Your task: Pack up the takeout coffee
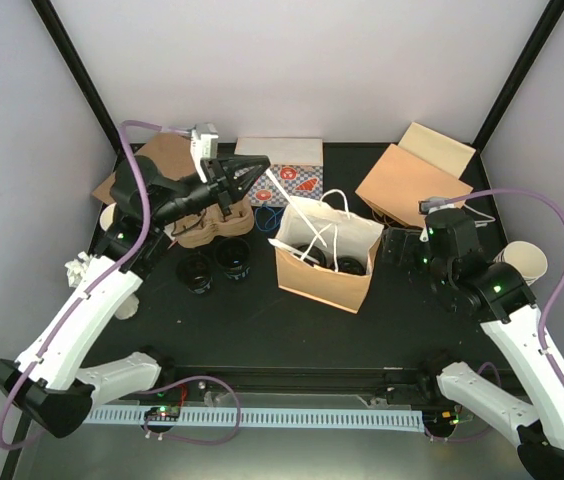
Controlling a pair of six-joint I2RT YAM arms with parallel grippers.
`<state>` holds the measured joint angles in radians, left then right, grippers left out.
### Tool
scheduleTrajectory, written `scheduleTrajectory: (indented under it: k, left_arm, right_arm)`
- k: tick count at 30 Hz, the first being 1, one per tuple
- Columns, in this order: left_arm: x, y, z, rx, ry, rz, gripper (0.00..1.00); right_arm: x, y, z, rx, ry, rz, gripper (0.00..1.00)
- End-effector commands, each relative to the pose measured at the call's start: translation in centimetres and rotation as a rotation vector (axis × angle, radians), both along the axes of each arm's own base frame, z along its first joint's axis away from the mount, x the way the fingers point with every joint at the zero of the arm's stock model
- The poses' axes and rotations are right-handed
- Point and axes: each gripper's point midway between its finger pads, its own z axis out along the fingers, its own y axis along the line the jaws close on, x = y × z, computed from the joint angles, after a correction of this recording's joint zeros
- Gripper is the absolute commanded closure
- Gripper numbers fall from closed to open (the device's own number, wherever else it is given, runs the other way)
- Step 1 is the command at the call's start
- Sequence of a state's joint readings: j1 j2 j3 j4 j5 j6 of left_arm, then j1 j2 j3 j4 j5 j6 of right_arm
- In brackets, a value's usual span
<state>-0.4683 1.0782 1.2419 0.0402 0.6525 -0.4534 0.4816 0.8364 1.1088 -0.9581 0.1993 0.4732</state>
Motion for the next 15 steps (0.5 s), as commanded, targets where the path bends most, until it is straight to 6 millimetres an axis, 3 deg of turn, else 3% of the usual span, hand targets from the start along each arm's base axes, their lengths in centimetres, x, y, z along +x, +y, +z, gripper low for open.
scheduleTrajectory:
  k: [1,4,8,15]
  left_arm:
    - [0.8,-1.1,-0.6,0.034,-0.027,0.038,0.98]
    - [1.0,-1.2,-0.9,0.044,-0.03,0.062,0.98]
    - [-0.1,-0.2,0.4,0.049,-0.079,0.088,0.98]
    - [-2.3,4.0,3.7,0.055,-0.17,0.264,0.99]
  right_arm:
    - [-0.1,-0.8,1.5,-0.006,-0.039,-0.025,0.0]
    - [-0.1,-1.0,1.7,-0.012,-0.046,-0.033,0.0]
    - [-0.1,-1.0,1.8,-0.013,-0.046,-0.035,0.0]
    - [0.0,-1.1,1.8,-0.015,-0.044,-0.043,0.0]
